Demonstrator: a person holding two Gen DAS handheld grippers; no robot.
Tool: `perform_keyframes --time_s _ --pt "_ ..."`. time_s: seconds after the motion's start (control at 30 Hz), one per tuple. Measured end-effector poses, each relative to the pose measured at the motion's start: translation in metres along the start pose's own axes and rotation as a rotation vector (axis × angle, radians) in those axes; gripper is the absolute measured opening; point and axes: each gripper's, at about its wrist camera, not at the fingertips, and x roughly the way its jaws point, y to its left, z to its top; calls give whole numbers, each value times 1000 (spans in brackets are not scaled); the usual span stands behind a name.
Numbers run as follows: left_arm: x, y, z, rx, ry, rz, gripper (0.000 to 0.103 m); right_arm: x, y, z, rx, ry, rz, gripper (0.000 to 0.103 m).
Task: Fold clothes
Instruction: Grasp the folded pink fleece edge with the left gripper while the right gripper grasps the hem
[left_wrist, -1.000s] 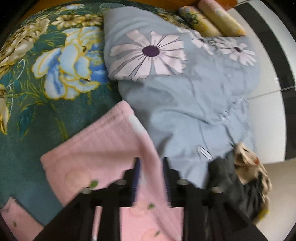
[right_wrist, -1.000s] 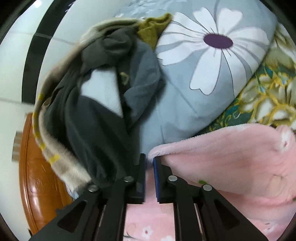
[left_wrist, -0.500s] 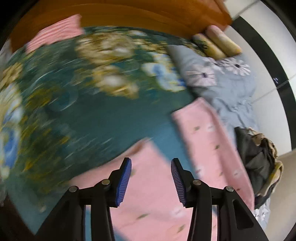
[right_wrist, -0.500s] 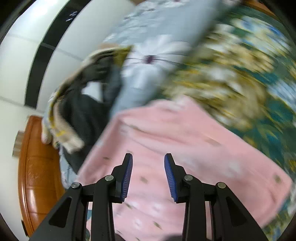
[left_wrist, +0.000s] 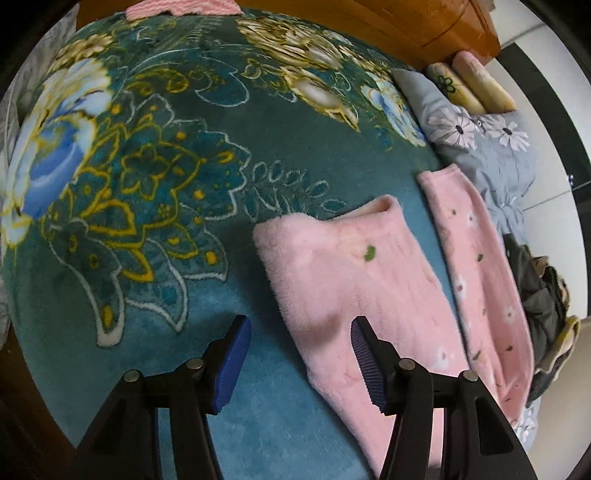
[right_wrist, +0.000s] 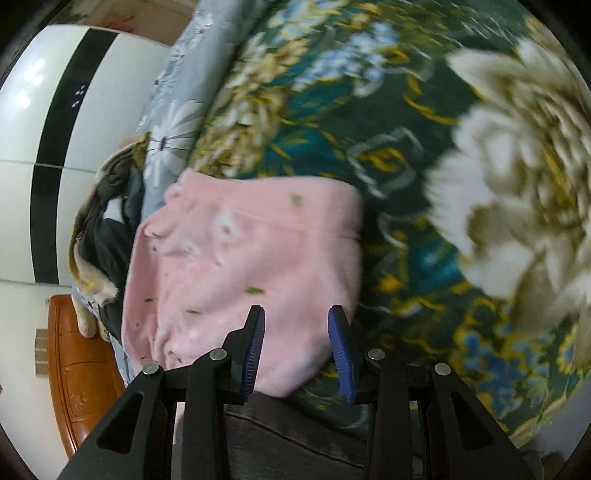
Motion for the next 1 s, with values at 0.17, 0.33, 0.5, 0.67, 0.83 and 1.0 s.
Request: perform_keyframes --time_s 0.17,0.33,0.5,0.67,0.83,1.0 --pt "12 -11 1 51 6 31 54 13 -10 -12 0 38 30 37" --pt "21 -24 3 108 15 56 54 30 -17 -21 34 57 69 37" --pt "19 -23 5 77 1 82 15 36 -15 -23 57 36 97 15" --pt "8 -30 9 13 -25 14 6 33 -1 -16 90 8 154 10" --pt "-13 -57 25 15 -66 -84 5 29 35 -9 63 -43 209 7" --pt "-35 -98 48 39 -101 -163 5 28 70 -2 48 -67 311 7"
